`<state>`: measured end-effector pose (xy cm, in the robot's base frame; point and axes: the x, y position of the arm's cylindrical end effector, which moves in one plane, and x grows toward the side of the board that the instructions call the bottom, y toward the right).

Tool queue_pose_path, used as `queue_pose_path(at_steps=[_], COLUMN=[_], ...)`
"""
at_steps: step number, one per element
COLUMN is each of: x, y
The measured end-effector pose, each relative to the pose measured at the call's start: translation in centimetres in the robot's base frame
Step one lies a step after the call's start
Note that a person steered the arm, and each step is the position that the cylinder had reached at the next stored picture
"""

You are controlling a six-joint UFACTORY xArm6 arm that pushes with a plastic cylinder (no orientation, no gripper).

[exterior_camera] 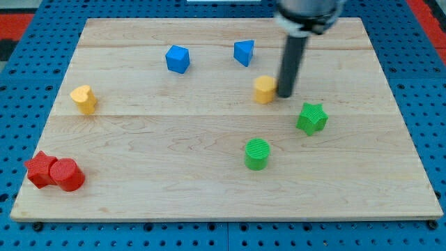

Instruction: Push the yellow hexagon into the yellow heart

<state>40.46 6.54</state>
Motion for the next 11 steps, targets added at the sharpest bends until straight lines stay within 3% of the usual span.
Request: queue_pose_path(at_steps=[1,2,3,4,6,11], x=[0.2,0.2,-1.3,-3.9,-1.7,0.3], y=[-7.8,-6.4,-0.2,-1.2,-20.9,-22.0])
